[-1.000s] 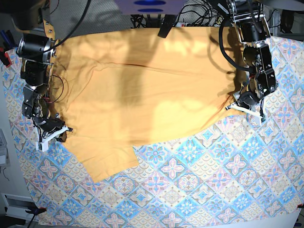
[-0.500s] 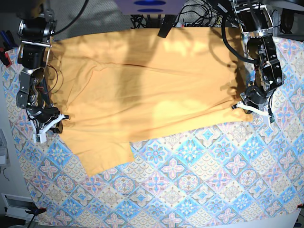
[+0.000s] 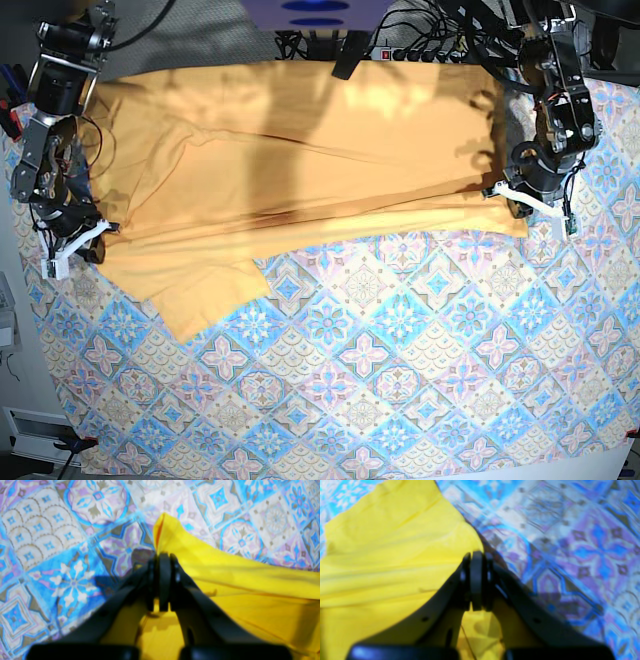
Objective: Fold the T-shirt properly
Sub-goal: 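Drag the held shirt with both grippers toward the robot, folding it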
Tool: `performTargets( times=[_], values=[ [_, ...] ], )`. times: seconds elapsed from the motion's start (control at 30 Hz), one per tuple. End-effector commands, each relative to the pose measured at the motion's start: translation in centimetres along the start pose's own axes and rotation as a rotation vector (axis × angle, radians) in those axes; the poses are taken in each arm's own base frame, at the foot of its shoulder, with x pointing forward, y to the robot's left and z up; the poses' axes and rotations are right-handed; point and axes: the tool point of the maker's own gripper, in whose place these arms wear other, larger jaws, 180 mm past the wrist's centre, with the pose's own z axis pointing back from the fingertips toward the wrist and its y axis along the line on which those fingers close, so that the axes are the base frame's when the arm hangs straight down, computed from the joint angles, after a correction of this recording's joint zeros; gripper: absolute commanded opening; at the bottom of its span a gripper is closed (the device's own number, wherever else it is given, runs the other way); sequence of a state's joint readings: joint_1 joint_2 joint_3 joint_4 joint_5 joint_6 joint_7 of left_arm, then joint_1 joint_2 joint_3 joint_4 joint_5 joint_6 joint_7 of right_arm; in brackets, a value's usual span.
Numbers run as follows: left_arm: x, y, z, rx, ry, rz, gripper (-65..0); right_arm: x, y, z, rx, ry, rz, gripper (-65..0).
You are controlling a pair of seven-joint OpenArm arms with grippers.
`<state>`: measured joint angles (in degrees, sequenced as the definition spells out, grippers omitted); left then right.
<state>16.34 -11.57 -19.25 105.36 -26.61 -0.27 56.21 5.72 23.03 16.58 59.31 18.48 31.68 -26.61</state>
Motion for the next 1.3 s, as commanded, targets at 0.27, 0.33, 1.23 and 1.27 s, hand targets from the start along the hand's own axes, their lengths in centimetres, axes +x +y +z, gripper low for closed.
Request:
performTargets(
  times=[0.27, 0.33, 1.23, 1.27],
  values=[
    [-2.3, 0.1, 1.0, -0.042, 0.041, 0.042, -65.0, 1.4, -2.2, 2.8, -0.051, -0.074, 0.024, -65.0],
    [-2.8, 0.2, 1.2, -0.044, 0.051, 0.046, -65.0, 1.0, -2.1, 3.1, -0.051, -0.068, 0.034, -65.0],
    [-6.1, 0.0, 3.1, -0.07, 0.121, 0.055, -65.0, -2.3, -4.3, 8.3, -0.115, -0.002, 0.086, -65.0],
    [-6.1, 0.0, 3.1, -0.07, 0.121, 0.055, -65.0, -2.2, -4.2, 8.5, -0.114, -0.003, 0.095, -65.0]
  ],
)
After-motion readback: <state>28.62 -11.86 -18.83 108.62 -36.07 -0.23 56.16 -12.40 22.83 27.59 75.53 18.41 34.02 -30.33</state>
